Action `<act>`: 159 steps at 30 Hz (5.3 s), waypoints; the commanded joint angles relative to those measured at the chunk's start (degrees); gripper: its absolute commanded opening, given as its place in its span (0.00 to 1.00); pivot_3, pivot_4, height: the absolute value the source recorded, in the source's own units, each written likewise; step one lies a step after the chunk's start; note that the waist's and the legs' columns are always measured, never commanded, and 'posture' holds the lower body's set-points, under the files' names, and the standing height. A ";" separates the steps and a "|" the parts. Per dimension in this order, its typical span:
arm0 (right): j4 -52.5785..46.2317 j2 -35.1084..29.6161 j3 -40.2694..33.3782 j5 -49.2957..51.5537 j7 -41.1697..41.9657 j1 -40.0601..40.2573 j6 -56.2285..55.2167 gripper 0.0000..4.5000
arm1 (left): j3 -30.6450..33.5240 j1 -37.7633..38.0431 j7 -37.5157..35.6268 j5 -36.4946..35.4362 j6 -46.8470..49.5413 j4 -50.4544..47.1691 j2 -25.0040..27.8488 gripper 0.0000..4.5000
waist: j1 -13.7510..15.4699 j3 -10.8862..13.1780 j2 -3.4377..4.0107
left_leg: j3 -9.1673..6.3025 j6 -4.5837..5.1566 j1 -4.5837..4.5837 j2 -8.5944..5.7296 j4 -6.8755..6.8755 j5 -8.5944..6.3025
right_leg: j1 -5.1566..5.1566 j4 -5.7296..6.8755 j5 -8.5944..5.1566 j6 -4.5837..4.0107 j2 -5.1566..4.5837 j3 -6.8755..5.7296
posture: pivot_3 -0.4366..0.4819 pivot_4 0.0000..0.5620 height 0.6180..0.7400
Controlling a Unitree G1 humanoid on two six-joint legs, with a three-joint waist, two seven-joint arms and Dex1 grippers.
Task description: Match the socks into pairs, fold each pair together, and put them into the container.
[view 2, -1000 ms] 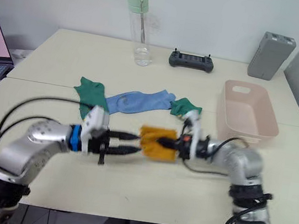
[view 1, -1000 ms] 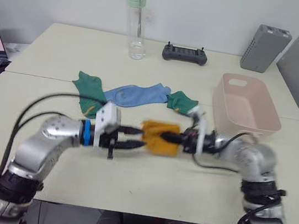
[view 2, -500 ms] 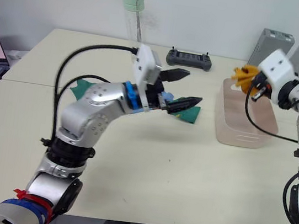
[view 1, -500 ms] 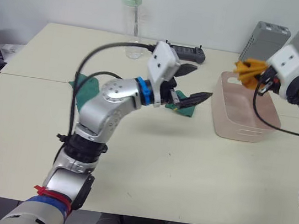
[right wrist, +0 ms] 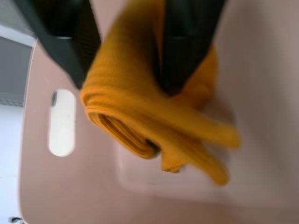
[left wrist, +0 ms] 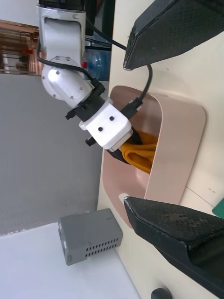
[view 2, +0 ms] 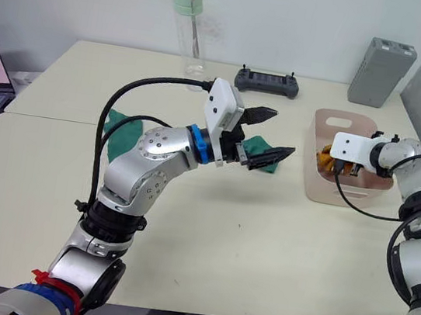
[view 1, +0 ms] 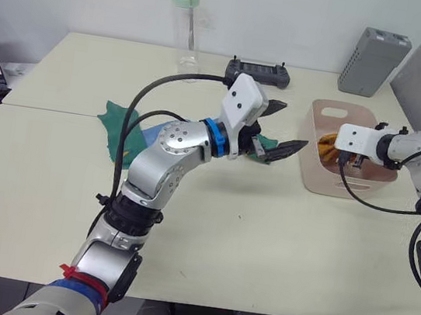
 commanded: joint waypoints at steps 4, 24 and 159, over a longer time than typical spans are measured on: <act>-2.37 -4.43 -3.74 3.40 15.09 -5.90 -0.61 0.95 | 0.16 -0.07 -1.11 0.25 -1.08 -1.89 0.74 1.00 | 0.01 0.03 0.05 | -0.02 0.00 0.03 0.00 0.01 0.00 | 0.03 0.01 0.00 0.00 0.00 -0.02 | 0.48 0.27 1.00; -58.93 14.82 -27.03 28.36 2.21 22.12 42.25 1.00 | 9.57 19.88 5.82 3.57 -3.48 -8.81 9.01 1.00 | 0.03 0.10 0.28 | -0.29 0.01 0.14 0.07 0.19 0.00 | 0.31 0.15 0.00 -0.01 0.05 -0.22 | 0.48 0.27 1.00; -65.94 36.11 -30.97 54.22 -29.29 32.46 68.91 0.00 | -2.61 27.10 -8.76 14.29 -22.00 6.84 18.04 0.29 | -0.14 -0.19 -0.21 | -0.20 0.02 -0.13 0.33 -0.08 0.00 | -0.26 0.01 0.10 -0.31 0.43 0.03 | 0.48 0.27 1.00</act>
